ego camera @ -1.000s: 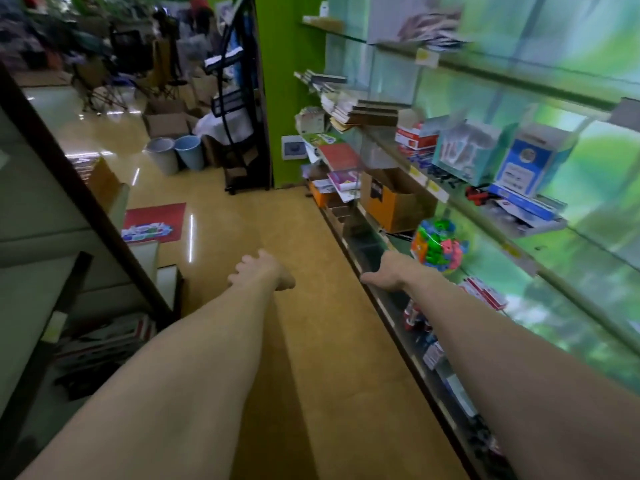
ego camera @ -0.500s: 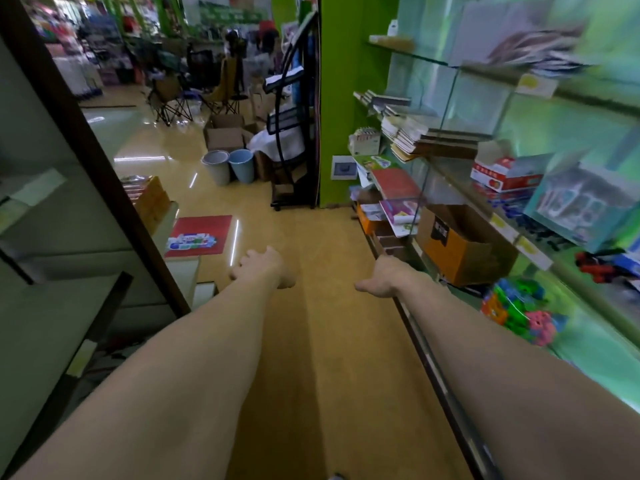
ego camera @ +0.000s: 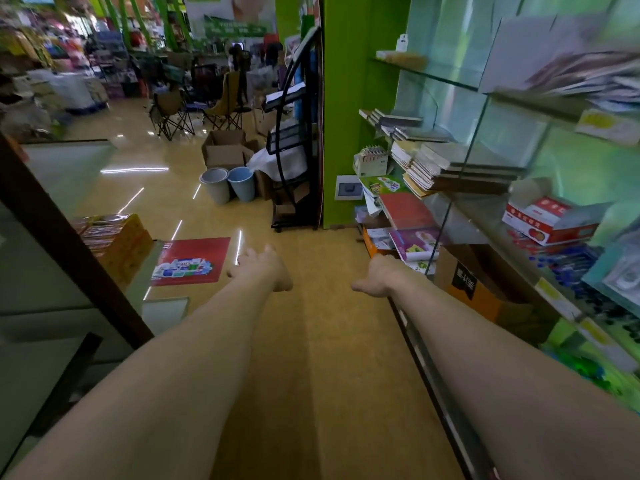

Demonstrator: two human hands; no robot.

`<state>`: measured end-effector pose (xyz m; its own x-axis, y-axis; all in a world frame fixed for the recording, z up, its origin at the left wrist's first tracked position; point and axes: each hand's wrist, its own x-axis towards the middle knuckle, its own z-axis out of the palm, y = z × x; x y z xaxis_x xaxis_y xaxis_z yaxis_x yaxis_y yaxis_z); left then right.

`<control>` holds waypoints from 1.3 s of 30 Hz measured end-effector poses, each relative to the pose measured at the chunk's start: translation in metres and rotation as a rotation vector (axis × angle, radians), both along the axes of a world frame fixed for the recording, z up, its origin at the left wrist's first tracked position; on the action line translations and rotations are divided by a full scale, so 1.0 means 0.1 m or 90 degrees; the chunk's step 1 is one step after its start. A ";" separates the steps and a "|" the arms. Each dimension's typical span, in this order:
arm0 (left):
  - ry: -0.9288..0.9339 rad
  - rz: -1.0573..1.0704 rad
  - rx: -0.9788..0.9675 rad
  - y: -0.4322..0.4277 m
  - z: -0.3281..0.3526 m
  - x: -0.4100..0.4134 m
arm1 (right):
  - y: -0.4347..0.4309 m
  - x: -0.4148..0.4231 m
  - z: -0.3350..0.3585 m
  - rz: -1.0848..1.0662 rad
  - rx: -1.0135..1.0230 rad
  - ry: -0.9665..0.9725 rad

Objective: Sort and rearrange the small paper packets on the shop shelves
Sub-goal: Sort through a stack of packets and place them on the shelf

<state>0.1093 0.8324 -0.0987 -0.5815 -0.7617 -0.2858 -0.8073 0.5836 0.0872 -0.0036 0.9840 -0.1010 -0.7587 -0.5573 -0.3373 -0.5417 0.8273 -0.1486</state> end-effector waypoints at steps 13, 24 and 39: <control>0.025 -0.131 -0.021 -0.84 0.19 -1.29 | -0.70 -0.92 0.23 -0.088 -0.025 0.029; 0.168 -0.414 -0.080 -1.25 0.86 -2.55 | -1.25 -1.48 0.90 -0.248 -0.108 0.154; 0.420 -0.695 -0.071 -0.38 2.09 -3.39 | -0.73 -1.72 2.20 -0.391 -0.082 0.443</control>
<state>-0.2301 0.7945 0.1105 -0.9235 0.1973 0.3289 0.2705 0.9430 0.1939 -0.1758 0.9111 0.1190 -0.9404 0.0066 0.3400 -0.0167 0.9977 -0.0655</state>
